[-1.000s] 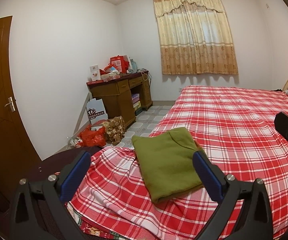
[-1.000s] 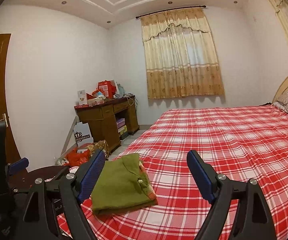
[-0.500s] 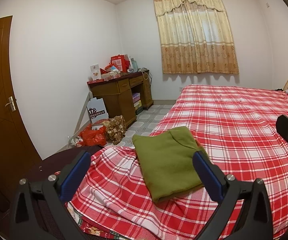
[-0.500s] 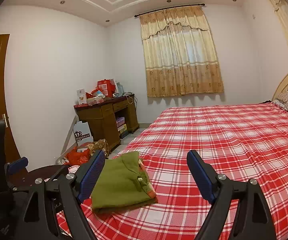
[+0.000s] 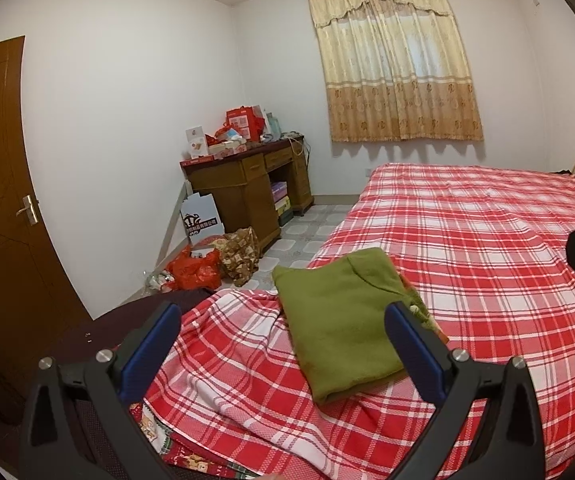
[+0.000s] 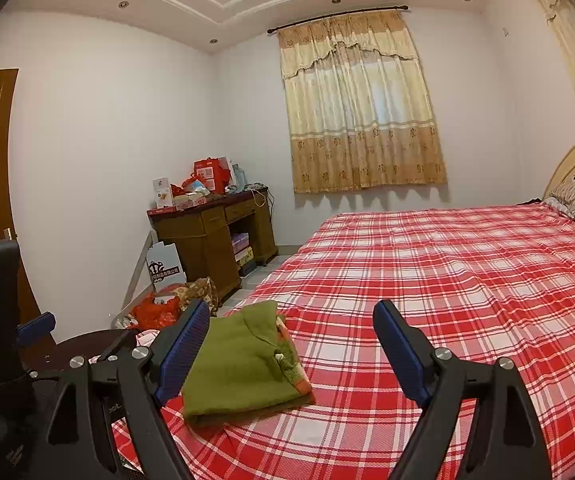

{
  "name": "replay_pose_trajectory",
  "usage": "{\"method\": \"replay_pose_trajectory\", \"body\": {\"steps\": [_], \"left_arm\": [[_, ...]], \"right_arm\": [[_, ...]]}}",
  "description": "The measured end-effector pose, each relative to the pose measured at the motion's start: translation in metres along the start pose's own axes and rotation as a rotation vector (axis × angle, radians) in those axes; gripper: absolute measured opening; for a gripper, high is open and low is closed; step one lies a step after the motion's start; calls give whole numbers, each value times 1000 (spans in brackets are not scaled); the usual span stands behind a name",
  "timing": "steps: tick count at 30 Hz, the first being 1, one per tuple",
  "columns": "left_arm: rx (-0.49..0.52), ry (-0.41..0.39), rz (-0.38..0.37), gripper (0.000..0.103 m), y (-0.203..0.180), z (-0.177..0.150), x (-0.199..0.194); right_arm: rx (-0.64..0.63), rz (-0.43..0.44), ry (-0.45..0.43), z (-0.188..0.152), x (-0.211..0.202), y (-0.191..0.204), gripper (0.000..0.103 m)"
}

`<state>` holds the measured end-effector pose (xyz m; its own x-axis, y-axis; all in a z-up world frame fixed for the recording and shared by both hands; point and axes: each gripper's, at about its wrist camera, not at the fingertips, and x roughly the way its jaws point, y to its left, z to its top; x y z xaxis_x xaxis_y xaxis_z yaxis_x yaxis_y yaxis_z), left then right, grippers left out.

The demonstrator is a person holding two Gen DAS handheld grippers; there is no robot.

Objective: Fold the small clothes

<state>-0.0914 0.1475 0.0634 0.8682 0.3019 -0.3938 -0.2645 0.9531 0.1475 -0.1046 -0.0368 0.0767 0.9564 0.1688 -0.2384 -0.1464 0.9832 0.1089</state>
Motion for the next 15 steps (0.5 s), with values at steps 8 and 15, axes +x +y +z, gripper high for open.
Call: {"method": "replay_pose_trajectory", "body": {"steps": [8,15], "left_arm": [[-22,35,-10,103,6,-2,10],[-11,50,-14,103,3,-3,14]], "right_arm": [[4,-3,16,-6,5,0,85],[1,-1,18,-6,6,1,85]]}}
